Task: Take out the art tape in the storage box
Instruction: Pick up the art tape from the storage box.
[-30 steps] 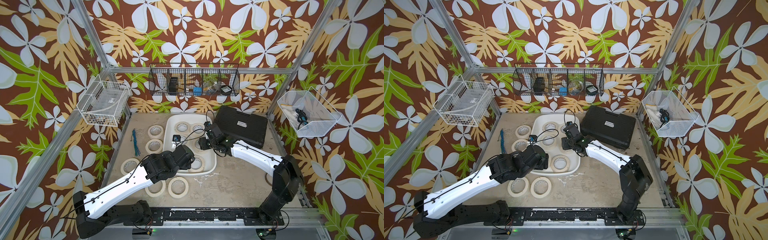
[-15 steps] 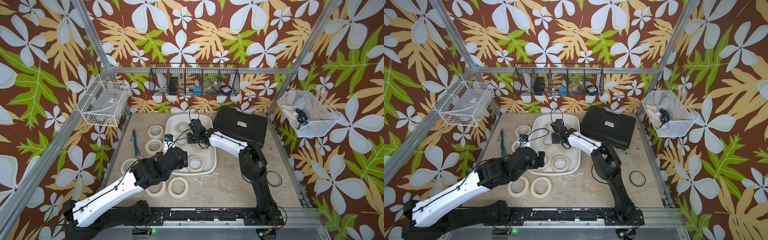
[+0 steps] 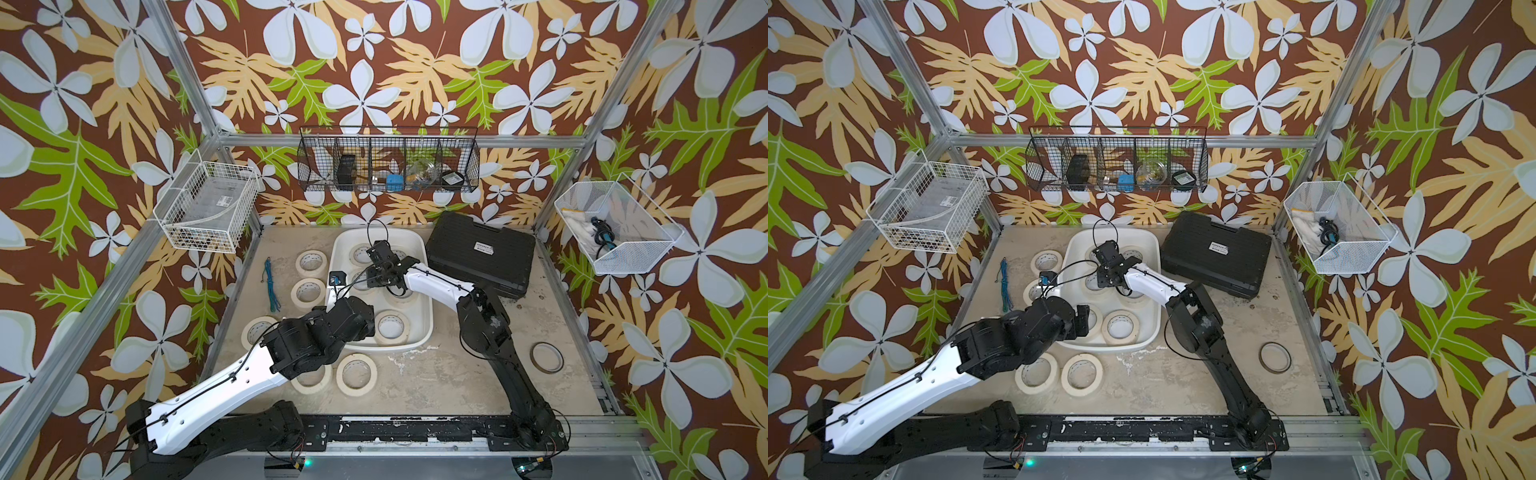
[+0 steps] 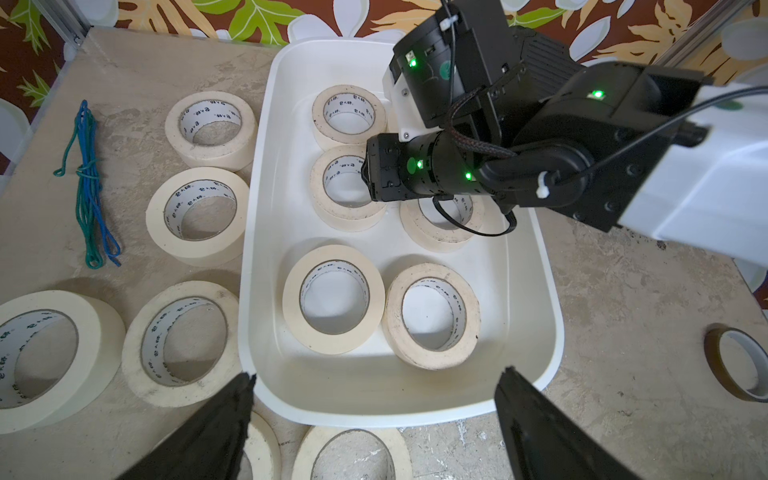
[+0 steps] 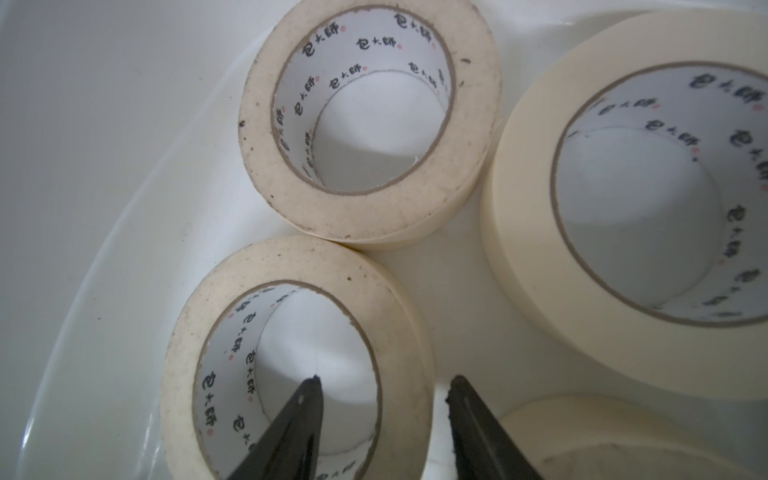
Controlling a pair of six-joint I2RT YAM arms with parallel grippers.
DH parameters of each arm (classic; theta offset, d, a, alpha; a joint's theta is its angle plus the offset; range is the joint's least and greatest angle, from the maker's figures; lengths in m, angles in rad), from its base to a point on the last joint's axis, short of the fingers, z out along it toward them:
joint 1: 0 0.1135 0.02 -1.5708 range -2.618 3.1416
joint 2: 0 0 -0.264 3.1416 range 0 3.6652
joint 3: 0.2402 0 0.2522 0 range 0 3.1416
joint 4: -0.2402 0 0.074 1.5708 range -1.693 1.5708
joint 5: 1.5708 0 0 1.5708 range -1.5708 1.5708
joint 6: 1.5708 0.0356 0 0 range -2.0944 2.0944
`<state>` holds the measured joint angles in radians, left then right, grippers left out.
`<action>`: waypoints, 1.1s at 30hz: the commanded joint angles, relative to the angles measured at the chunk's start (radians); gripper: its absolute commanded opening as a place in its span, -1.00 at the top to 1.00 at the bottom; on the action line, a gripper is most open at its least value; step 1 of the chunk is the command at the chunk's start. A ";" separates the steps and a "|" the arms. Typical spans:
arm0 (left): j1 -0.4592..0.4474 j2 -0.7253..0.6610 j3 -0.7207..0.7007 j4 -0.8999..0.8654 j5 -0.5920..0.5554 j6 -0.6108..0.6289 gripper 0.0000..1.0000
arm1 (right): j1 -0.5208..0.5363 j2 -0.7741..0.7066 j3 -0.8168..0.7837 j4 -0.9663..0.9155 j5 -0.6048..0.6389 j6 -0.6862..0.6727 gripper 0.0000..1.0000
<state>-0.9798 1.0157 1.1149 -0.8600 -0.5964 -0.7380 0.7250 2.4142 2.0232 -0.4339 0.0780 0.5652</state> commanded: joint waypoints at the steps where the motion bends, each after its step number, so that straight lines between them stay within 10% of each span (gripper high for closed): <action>1: 0.003 -0.006 -0.002 0.009 -0.005 -0.008 -0.88 | 0.000 0.018 0.016 -0.011 0.005 0.010 -0.03; 17: 0.006 0.009 0.001 0.015 -0.023 -0.014 -0.88 | -0.002 -0.046 0.021 -0.045 -0.007 -0.035 0.69; 33: 0.040 0.099 0.156 -0.016 -0.005 0.027 -0.88 | -0.035 -0.510 -0.350 -0.047 0.073 -0.128 0.79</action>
<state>-0.9478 1.1000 1.2407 -0.8642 -0.6010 -0.7326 0.6918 1.9522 1.7035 -0.4953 0.1204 0.4625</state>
